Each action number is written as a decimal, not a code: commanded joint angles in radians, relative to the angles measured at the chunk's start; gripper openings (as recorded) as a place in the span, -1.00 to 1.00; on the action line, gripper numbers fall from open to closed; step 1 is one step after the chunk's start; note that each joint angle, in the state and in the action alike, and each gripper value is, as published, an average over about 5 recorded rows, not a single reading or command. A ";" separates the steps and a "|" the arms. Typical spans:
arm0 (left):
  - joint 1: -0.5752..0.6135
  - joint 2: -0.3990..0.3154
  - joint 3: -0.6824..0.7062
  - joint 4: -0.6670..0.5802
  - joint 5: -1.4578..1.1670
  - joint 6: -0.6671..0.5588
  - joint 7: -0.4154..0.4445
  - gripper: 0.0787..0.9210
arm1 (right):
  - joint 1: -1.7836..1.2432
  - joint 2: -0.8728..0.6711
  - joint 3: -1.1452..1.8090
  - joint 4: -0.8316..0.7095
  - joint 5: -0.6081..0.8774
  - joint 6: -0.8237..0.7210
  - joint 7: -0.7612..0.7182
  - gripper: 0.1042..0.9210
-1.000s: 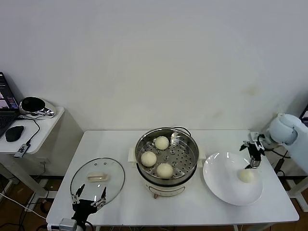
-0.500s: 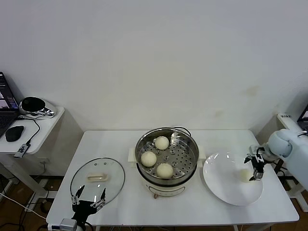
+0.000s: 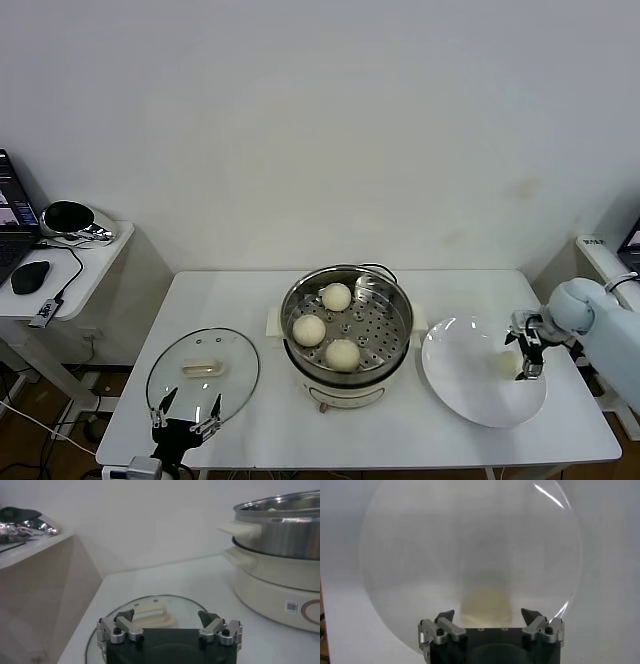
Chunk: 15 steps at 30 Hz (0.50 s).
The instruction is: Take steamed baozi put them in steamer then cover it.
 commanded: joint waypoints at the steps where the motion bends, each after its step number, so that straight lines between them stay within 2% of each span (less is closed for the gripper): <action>1: 0.000 0.001 0.002 0.001 0.007 -0.001 0.000 0.77 | -0.009 0.015 0.000 -0.026 -0.021 0.008 0.008 0.76; 15: -0.004 0.001 0.004 0.004 0.008 0.000 0.000 0.77 | -0.007 0.012 -0.001 -0.029 0.014 0.003 0.005 0.74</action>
